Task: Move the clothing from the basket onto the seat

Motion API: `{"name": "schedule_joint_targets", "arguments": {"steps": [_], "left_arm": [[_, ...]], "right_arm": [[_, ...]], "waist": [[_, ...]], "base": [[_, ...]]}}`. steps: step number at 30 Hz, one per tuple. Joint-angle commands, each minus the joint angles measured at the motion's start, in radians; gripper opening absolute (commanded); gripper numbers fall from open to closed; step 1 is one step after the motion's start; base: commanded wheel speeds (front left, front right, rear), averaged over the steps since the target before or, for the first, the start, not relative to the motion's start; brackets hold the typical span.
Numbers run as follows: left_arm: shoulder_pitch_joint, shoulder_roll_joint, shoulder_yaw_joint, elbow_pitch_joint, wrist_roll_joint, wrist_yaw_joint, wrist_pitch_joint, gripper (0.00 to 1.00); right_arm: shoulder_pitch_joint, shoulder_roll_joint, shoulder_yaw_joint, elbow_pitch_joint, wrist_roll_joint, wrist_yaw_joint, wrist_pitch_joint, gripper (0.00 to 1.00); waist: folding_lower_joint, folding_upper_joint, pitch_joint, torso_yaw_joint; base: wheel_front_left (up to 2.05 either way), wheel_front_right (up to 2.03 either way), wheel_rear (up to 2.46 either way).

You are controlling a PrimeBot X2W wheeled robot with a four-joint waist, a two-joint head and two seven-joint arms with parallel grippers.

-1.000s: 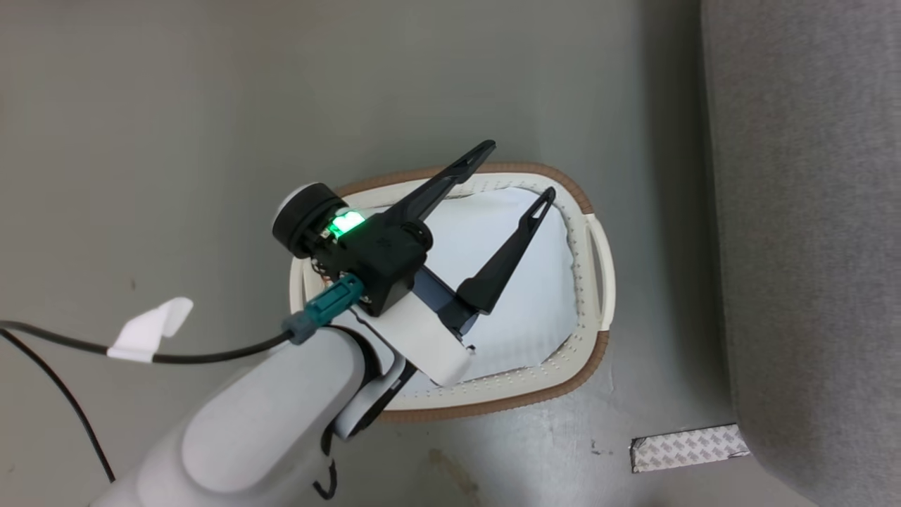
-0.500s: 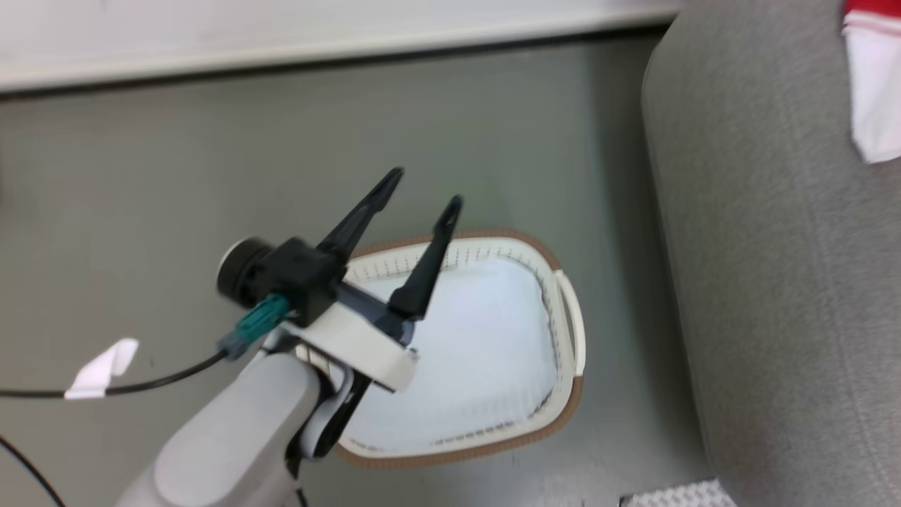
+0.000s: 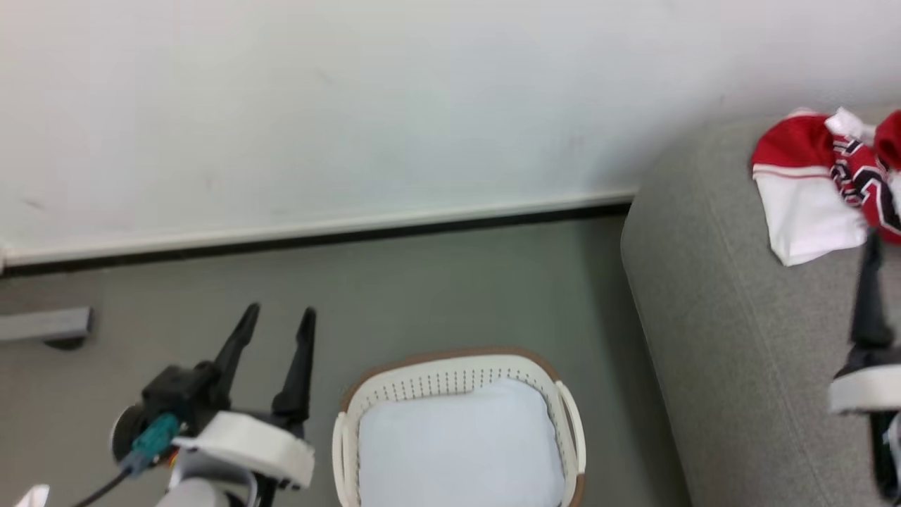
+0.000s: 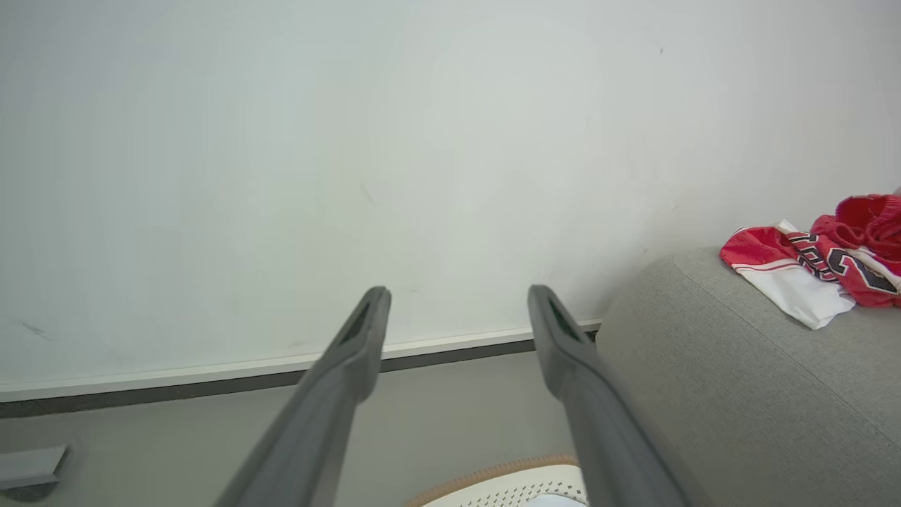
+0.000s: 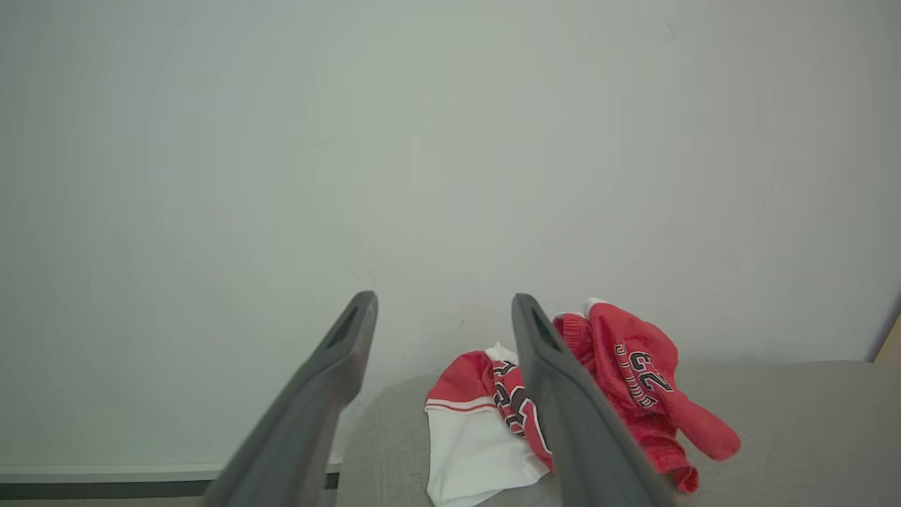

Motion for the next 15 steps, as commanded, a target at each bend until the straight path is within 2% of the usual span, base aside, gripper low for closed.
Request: {"name": "schedule_joint_targets", "arguments": {"steps": [1,8,15], "left_arm": [[0.045,0.000,0.022,-0.004,0.023,0.007,0.000,1.00],[0.215,-0.048,0.142,-0.010,0.074,-0.002,0.000,1.00],[0.321,-0.111,0.235,0.014,0.135,-0.048,0.000,1.00]], "right_arm": [[0.051,0.013,0.025,-0.016,0.022,-0.003,-0.003,1.00],[0.245,0.061,0.150,-0.071,0.058,-0.003,-0.003,1.00],[0.348,0.092,0.218,-0.062,0.041,-0.003,-0.003,1.00]], "waist": [[0.0004,0.0000,-0.082,0.018],[0.0004,0.0000,-0.163,0.042],[0.0004,0.0000,-0.204,0.058]], "base": [[0.00,0.00,0.00],[0.00,0.00,0.00],[0.00,0.00,0.00]]}}
